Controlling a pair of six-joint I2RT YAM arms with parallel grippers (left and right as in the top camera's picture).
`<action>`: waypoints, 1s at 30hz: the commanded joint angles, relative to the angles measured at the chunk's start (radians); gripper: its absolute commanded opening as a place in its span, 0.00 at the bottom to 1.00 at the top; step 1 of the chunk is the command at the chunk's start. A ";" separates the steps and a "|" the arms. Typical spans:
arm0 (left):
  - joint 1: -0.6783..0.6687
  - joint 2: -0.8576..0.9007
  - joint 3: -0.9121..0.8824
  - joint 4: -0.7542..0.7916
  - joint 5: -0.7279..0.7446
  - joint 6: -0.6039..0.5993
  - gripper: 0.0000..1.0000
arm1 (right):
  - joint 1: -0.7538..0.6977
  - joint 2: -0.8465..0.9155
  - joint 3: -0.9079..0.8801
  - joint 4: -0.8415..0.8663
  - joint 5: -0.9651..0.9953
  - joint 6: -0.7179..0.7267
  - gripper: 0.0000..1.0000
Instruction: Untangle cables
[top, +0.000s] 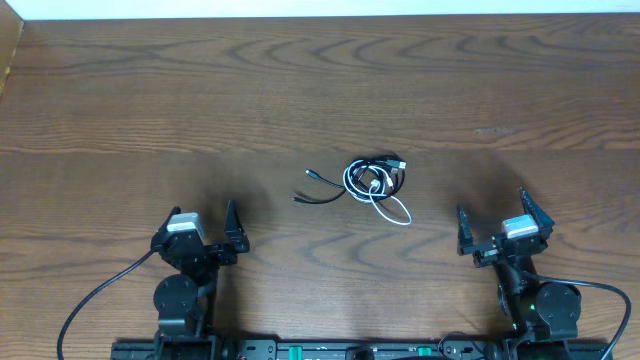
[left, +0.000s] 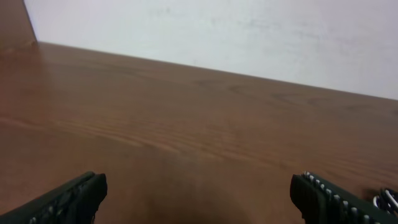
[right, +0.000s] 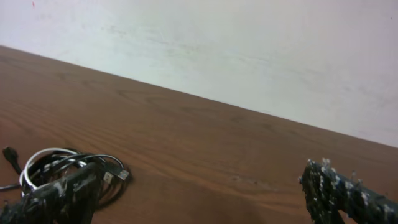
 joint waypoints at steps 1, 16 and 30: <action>0.004 0.002 0.018 -0.060 -0.010 -0.025 0.99 | -0.007 0.000 0.004 -0.002 0.012 0.054 0.99; 0.003 0.333 0.343 -0.328 -0.008 -0.087 0.99 | -0.007 0.296 0.219 -0.131 0.083 0.118 0.99; 0.003 0.935 0.922 -0.707 0.063 -0.086 0.99 | -0.007 0.834 0.639 -0.446 0.082 0.117 0.99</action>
